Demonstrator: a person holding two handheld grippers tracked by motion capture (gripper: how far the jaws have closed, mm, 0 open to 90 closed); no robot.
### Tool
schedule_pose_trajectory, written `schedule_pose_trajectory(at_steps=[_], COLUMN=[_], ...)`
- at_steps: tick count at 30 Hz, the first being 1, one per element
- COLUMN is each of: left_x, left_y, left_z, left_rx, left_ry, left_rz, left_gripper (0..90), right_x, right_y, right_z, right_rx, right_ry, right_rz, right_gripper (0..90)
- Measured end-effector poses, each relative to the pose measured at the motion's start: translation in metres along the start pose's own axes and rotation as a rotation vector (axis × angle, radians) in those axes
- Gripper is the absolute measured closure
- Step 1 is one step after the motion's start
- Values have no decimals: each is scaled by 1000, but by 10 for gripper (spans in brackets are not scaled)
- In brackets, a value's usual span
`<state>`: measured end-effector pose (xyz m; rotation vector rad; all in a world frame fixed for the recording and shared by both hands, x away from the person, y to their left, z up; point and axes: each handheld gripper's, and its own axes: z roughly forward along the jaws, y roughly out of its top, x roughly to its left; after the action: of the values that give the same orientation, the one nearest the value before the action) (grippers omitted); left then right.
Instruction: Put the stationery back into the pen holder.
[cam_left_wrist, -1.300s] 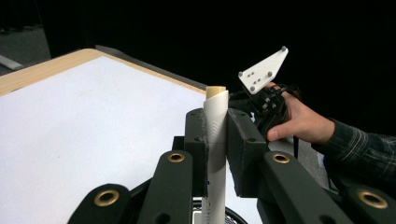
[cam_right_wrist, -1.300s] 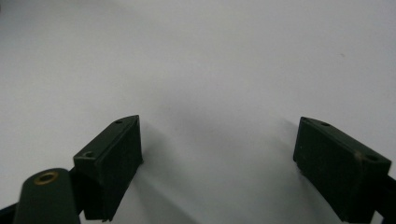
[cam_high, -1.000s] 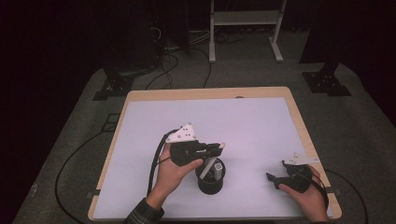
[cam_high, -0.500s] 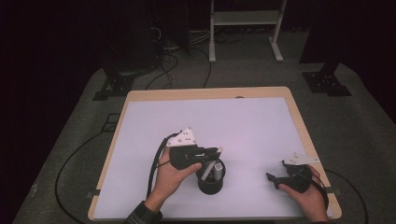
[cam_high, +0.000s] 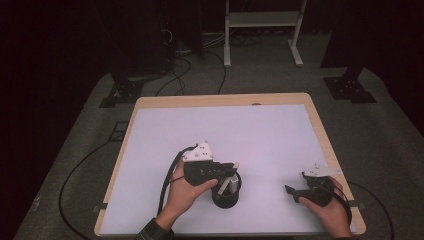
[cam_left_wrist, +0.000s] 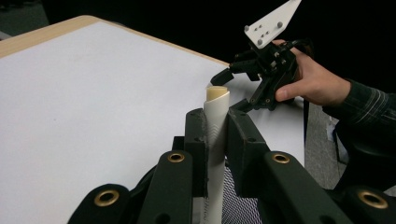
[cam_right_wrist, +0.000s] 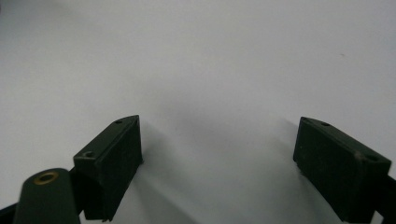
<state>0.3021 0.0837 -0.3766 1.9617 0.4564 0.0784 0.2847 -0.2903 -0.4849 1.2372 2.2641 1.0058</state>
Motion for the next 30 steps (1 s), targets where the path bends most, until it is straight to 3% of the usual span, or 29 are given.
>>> schedule_pose_trajectory(at_steps=[21, 30], left_x=[-2, -2], left_y=[-9, -8], left_z=[7, 5], left_rx=[51, 44], left_ry=[1, 15], left_rz=[-12, -5], left_gripper=[781, 743], right_x=[0, 0], right_y=[0, 0], right_z=[0, 0], right_rx=[0, 0], right_ry=[0, 0], right_rz=[1, 0], right_gripper=[143, 143])
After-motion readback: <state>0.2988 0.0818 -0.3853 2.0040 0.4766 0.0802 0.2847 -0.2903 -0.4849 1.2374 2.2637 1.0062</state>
